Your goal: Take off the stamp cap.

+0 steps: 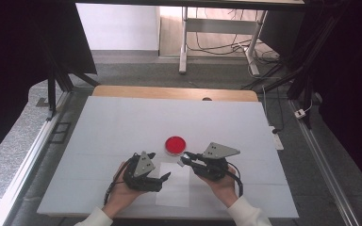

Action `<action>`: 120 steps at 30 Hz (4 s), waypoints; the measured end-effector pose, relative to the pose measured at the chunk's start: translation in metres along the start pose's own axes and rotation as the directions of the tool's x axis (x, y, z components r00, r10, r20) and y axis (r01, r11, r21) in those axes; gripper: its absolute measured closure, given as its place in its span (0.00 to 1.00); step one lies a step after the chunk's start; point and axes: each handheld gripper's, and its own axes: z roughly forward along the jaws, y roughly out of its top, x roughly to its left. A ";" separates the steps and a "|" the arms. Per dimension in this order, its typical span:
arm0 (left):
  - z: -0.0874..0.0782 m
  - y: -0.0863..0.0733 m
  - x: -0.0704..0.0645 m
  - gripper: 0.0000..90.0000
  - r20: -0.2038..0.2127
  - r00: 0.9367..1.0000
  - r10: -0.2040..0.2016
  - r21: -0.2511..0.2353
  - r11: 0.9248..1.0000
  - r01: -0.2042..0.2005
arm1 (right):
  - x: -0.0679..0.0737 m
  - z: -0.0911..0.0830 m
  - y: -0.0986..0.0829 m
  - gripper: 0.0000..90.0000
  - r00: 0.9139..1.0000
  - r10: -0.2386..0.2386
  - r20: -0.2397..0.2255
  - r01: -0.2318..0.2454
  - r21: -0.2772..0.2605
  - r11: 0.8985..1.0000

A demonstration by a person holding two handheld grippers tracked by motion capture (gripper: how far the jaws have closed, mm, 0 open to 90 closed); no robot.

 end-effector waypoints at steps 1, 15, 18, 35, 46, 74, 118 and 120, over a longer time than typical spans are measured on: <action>0.001 0.000 0.000 0.19 0.000 1.000 0.001 0.000 1.000 -0.001 | 0.000 0.000 0.000 0.84 1.000 0.000 0.002 0.000 0.003 1.000; 0.011 0.003 -0.006 0.19 -0.011 1.000 0.006 0.013 1.000 -0.006 | 0.001 0.003 -0.001 0.84 1.000 0.009 -0.001 -0.009 -0.004 1.000; 0.013 0.004 -0.006 0.19 -0.012 1.000 0.004 0.015 1.000 -0.004 | 0.001 0.003 -0.001 0.84 1.000 0.011 0.001 -0.011 -0.006 1.000; 0.026 0.014 -0.007 0.20 -0.003 1.000 -0.003 0.010 1.000 0.003 | 0.001 0.004 0.000 0.84 1.000 0.017 0.005 -0.017 -0.015 1.000; 0.036 0.019 -0.014 0.23 0.012 1.000 0.022 -0.007 1.000 -0.022 | 0.002 0.005 -0.001 0.83 1.000 0.023 0.008 -0.023 -0.016 1.000; 0.046 0.018 -0.017 0.45 -0.010 0.998 0.055 0.006 0.998 -0.055 | 0.003 0.008 -0.003 0.83 0.998 0.055 0.013 -0.054 -0.030 0.998; 0.049 0.016 -0.021 0.70 -0.020 0.996 0.091 0.023 0.996 -0.091 | 0.000 0.009 -0.006 0.83 0.994 0.106 0.024 -0.104 -0.057 0.993; 0.050 0.016 -0.021 0.71 -0.022 0.996 0.091 0.026 0.996 -0.090 | 0.000 0.009 -0.007 0.83 0.994 0.105 0.025 -0.104 -0.055 0.993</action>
